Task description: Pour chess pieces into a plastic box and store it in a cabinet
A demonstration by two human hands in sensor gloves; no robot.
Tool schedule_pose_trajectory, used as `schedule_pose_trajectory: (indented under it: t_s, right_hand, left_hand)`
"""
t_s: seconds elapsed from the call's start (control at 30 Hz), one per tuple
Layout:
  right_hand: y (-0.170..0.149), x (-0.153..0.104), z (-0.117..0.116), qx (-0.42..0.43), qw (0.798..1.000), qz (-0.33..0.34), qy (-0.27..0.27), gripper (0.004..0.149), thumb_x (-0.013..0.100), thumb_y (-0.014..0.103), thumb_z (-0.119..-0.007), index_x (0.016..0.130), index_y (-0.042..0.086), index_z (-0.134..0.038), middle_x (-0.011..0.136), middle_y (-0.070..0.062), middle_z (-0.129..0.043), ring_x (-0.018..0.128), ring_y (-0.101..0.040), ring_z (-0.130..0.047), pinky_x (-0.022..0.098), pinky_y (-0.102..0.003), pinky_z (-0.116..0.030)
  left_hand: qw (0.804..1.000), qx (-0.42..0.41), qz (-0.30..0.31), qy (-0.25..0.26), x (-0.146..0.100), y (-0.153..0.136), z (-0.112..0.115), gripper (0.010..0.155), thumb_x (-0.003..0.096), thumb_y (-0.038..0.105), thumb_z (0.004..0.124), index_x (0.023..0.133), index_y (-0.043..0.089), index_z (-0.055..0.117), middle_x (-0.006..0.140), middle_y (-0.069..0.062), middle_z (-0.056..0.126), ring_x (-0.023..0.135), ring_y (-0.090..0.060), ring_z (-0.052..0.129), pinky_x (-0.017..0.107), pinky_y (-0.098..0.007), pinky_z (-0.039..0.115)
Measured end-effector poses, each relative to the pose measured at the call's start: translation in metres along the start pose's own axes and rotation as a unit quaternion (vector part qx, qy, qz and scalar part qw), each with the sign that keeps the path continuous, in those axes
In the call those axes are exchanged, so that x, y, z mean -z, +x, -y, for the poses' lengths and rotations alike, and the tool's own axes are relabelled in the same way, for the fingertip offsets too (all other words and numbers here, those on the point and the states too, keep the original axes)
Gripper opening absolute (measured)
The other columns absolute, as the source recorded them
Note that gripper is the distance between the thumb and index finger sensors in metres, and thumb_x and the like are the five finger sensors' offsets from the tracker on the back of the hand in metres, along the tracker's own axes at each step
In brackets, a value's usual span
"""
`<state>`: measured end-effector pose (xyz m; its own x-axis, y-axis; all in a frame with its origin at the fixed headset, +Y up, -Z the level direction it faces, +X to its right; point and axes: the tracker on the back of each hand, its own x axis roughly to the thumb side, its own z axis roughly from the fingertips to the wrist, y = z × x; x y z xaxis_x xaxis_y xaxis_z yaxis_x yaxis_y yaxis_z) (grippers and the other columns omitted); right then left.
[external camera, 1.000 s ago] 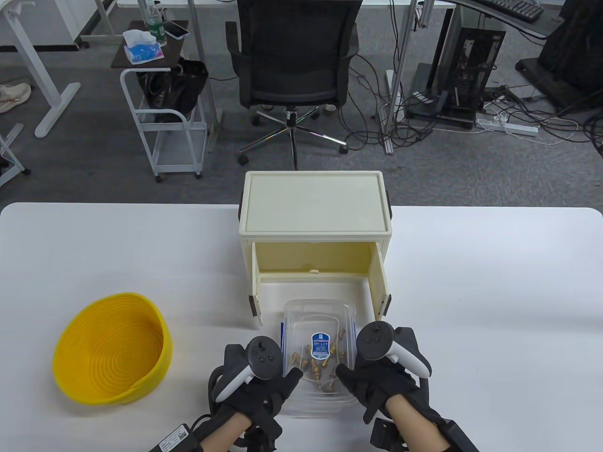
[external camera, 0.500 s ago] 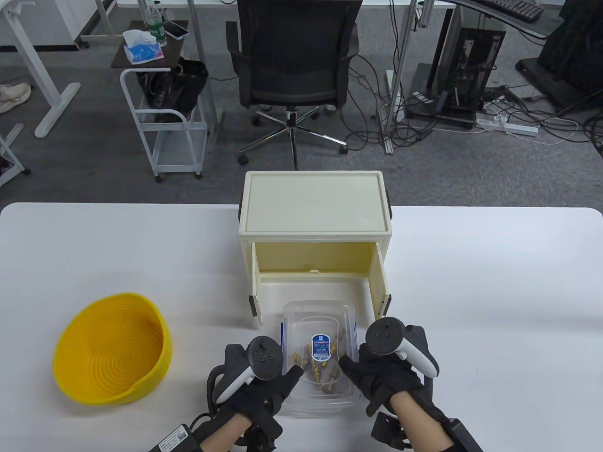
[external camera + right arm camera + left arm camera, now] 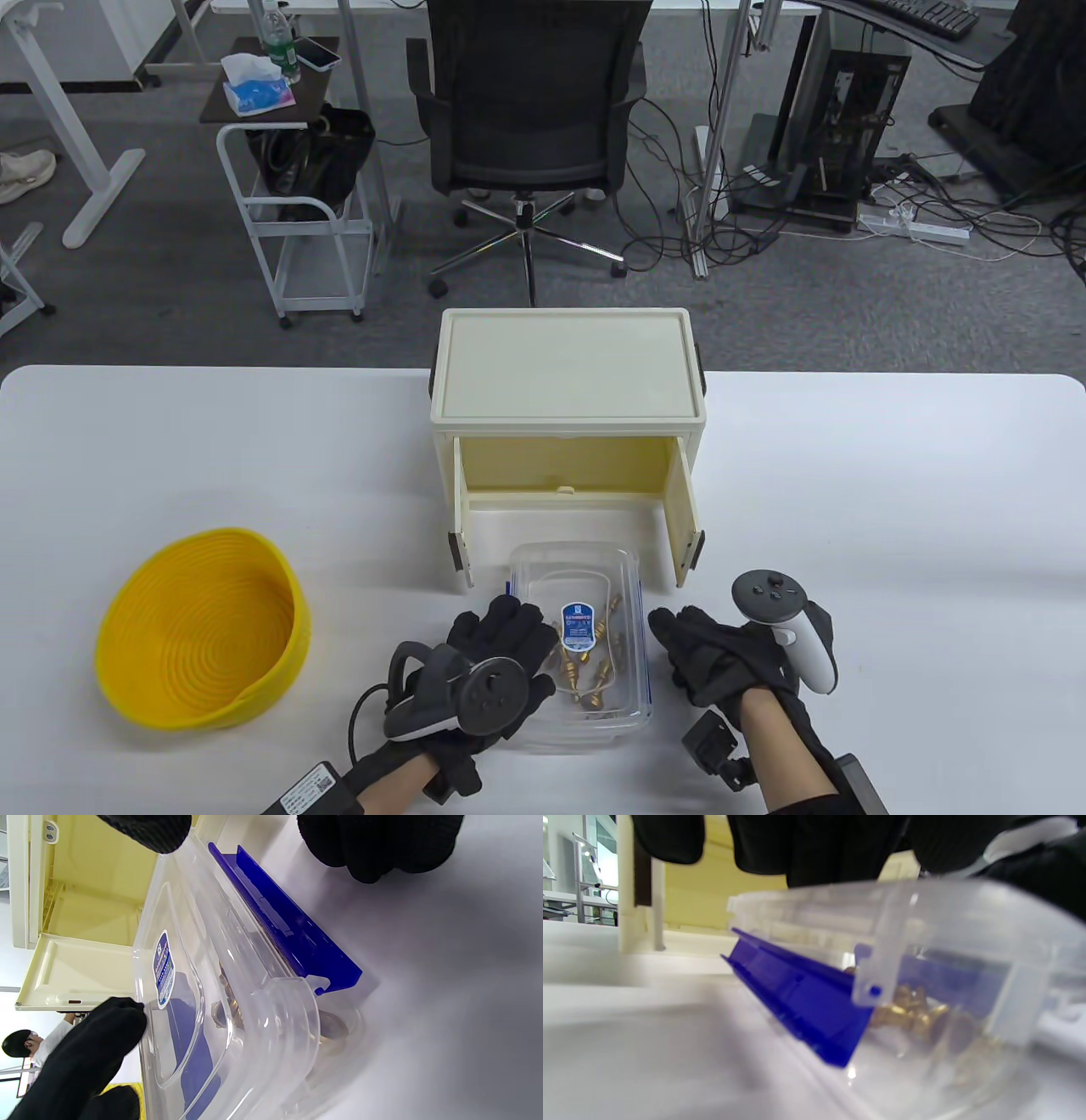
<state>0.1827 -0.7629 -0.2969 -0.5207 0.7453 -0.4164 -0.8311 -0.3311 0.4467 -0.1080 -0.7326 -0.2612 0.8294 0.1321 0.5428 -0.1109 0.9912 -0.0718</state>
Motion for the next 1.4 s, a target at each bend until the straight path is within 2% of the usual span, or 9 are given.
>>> schedule_pose_trajectory:
  t_s: [0.07,0.27,0.53,0.63,0.73,0.93,1.4]
  right_hand:
    - [0.000,0.001,-0.001,-0.008,1.000,-0.005,-0.001,0.083,0.066,0.048,-0.055,0.110,-0.016,-0.023,0.101,-0.044,-0.054,0.083,-0.061,-0.067,0.061,-0.061,-0.072]
    - [0.000,0.002,-0.005,-0.012,1.000,-0.004,0.000,0.084,0.066,0.048,-0.056,0.110,-0.016,-0.024,0.100,-0.044,-0.056,0.081,-0.060,-0.069,0.059,-0.060,-0.073]
    - [0.001,0.008,-0.027,0.013,1.000,0.006,0.016,0.083,0.066,0.048,-0.058,0.109,-0.016,-0.025,0.098,-0.041,-0.059,0.079,-0.054,-0.074,0.057,-0.057,-0.076]
    - [-0.002,0.011,-0.033,0.024,1.000,0.011,-0.009,0.087,0.064,0.051,-0.061,0.109,-0.016,-0.028,0.095,-0.038,-0.063,0.075,-0.051,-0.078,0.054,-0.055,-0.078]
    - [-0.008,0.015,-0.031,0.034,0.999,0.008,-0.002,0.093,0.062,0.056,-0.065,0.109,-0.016,-0.028,0.095,-0.033,-0.064,0.073,-0.047,-0.079,0.054,-0.051,-0.077]
    - [-0.015,0.021,-0.026,0.064,0.998,-0.002,0.025,0.099,0.059,0.058,-0.070,0.109,-0.016,-0.027,0.095,-0.031,-0.061,0.070,-0.047,-0.076,0.053,-0.052,-0.074]
    - [-0.016,0.024,-0.022,0.071,0.997,-0.016,0.032,0.102,0.056,0.060,-0.076,0.107,-0.015,-0.030,0.092,-0.031,-0.060,0.065,-0.044,-0.075,0.048,-0.050,-0.074]
  left_hand:
    - [1.000,0.002,0.004,0.006,0.000,-0.001,0.000,0.055,0.0574,0.046,0.065,0.107,0.022,0.063,0.120,-0.009,0.059,0.113,-0.040,0.053,0.074,-0.071,0.054]
    - [1.000,-0.012,0.004,-0.029,0.002,-0.003,-0.001,0.058,0.0568,0.046,0.068,0.109,0.023,0.058,0.122,-0.009,0.053,0.113,-0.039,0.053,0.075,-0.070,0.055]
    - [0.999,-0.017,0.005,-0.031,0.002,-0.003,-0.001,0.059,0.0567,0.047,0.068,0.109,0.023,0.056,0.122,-0.008,0.051,0.113,-0.039,0.052,0.074,-0.071,0.056]
    - [0.999,-0.018,0.006,-0.027,0.002,-0.003,-0.001,0.059,0.0566,0.047,0.068,0.109,0.023,0.057,0.122,-0.008,0.051,0.113,-0.039,0.052,0.074,-0.070,0.056]
    - [0.999,-0.020,0.006,-0.027,0.002,-0.003,0.000,0.059,0.0566,0.047,0.068,0.109,0.023,0.056,0.122,-0.009,0.051,0.113,-0.039,0.052,0.074,-0.070,0.056]
    - [0.999,-0.018,0.005,-0.026,0.002,-0.003,0.000,0.059,0.0570,0.047,0.066,0.109,0.022,0.055,0.122,-0.009,0.050,0.112,-0.040,0.051,0.074,-0.070,0.056]
    - [1.000,-0.014,0.005,-0.024,0.002,-0.002,0.001,0.059,0.0570,0.047,0.066,0.109,0.022,0.055,0.121,-0.009,0.050,0.112,-0.040,0.051,0.074,-0.070,0.056]
